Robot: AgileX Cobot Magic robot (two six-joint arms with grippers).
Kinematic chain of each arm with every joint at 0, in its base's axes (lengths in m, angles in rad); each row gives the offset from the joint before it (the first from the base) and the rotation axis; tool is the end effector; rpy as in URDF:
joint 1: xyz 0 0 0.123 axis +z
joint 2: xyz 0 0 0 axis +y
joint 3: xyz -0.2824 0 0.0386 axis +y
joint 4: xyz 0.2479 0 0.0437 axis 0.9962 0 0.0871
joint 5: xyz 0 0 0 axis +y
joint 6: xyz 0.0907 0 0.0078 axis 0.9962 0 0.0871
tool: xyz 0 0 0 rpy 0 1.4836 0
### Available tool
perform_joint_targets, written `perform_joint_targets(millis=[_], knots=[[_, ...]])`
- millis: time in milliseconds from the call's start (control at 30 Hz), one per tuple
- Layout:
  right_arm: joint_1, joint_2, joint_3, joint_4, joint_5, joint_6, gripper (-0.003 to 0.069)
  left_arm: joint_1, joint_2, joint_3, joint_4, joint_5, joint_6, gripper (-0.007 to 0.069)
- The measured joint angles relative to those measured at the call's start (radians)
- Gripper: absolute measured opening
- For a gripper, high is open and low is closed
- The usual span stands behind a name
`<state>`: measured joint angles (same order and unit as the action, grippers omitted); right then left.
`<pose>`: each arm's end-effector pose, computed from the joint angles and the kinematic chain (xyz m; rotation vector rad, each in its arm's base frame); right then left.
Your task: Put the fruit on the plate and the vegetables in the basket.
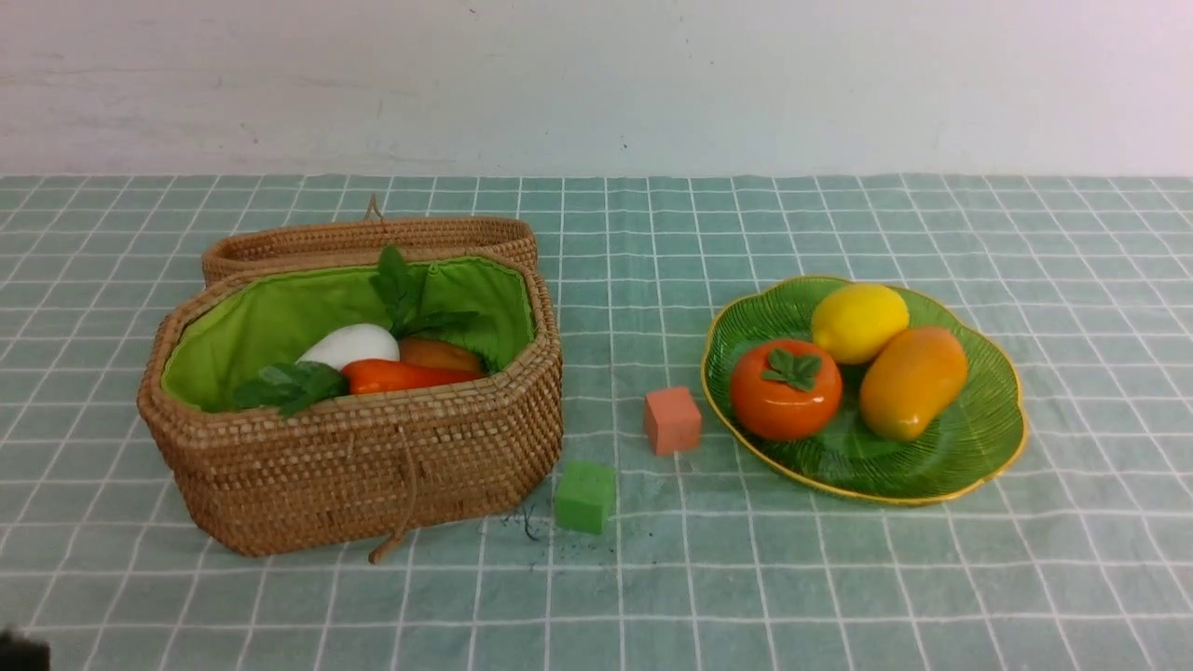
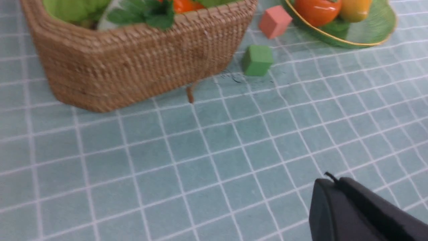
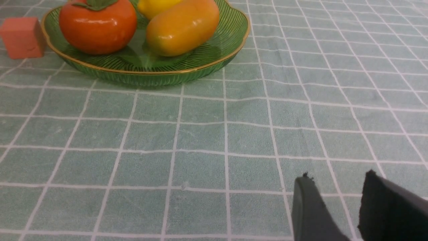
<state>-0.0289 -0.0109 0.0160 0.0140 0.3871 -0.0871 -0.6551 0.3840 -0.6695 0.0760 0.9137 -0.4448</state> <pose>0.0521 -0.0010 0.1735 -0.0461 1.8757 -0.0659 0.0478 -0.0298 0.3295 0.2401 2.1476 -0.5594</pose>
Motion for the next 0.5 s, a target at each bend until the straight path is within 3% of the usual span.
perform_joint_targets(millis=[133,500], knots=[[0.0,0.0,0.0,0.0,0.0,0.0,0.0241,0.0,-0.078,0.082,-0.085,-0.012,-0.004,-0.0013],[0.0,0.0,0.0,0.0,0.0,0.0,0.0241,0.0,-0.079,0.085,-0.092,-0.028,-0.004,-0.0013]])
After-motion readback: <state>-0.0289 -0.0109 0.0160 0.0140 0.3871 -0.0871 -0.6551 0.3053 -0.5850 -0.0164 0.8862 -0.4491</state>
